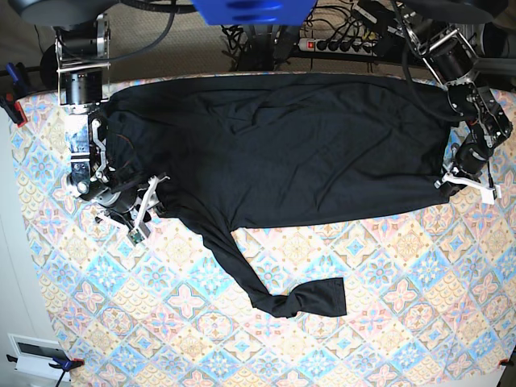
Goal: Layout the t-shirt on the table in an organized manner, then fold the t-shirt properly
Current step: 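Move the right gripper down the shirt side and grasp the hem corner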
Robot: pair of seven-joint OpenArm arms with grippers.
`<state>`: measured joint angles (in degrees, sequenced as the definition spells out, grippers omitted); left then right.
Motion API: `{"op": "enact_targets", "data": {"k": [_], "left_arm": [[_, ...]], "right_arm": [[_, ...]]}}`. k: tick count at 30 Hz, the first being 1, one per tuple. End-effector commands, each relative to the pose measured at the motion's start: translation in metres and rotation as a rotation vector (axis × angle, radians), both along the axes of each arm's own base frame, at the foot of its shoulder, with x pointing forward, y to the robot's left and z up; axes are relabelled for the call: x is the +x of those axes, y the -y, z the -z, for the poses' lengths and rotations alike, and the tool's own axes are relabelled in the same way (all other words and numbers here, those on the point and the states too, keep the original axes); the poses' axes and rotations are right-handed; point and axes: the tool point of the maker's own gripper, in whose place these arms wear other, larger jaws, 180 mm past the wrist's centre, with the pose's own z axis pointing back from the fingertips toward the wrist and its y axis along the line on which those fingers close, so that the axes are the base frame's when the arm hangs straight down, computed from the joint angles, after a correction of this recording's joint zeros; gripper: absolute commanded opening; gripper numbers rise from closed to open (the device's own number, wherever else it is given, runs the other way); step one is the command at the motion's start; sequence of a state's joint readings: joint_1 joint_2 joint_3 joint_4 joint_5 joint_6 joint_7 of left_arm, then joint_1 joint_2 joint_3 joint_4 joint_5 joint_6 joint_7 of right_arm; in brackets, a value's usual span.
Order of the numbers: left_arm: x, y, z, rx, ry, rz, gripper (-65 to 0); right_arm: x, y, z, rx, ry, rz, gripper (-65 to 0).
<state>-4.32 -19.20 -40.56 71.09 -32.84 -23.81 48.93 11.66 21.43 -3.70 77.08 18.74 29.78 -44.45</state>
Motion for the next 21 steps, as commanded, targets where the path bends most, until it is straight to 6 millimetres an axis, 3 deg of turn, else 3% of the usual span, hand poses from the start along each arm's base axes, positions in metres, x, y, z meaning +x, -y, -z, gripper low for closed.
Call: {"op": "enact_targets", "data": {"k": [1,5,11,14,21], "left_arm": [[0.011,-0.01,-0.021,0.029,0.06,-0.005,-65.0],[0.011,-0.01,-0.021,0.029,0.06,-0.005,-65.0],[0.011,-0.01,-0.021,0.029,0.06,-0.005,-65.0],[0.011,-0.01,-0.021,0.029,0.061,-0.005,-65.0],[0.012,-0.01,-0.022,0.029,0.064,-0.005,-65.0]], "right_arm": [[0.014,0.004,-0.017,0.02,0.062,0.008,-42.3],[0.014,0.005,-0.008,0.044,0.058,0.022,-42.1],[0.036,0.012,-0.015,0.069,0.09,0.051,-42.1],[0.035,0.017,-0.005,0.082,0.071,0.071,-42.4],[0.025,0.005,-0.002,0.107,0.047,-0.035,-57.7]]}}
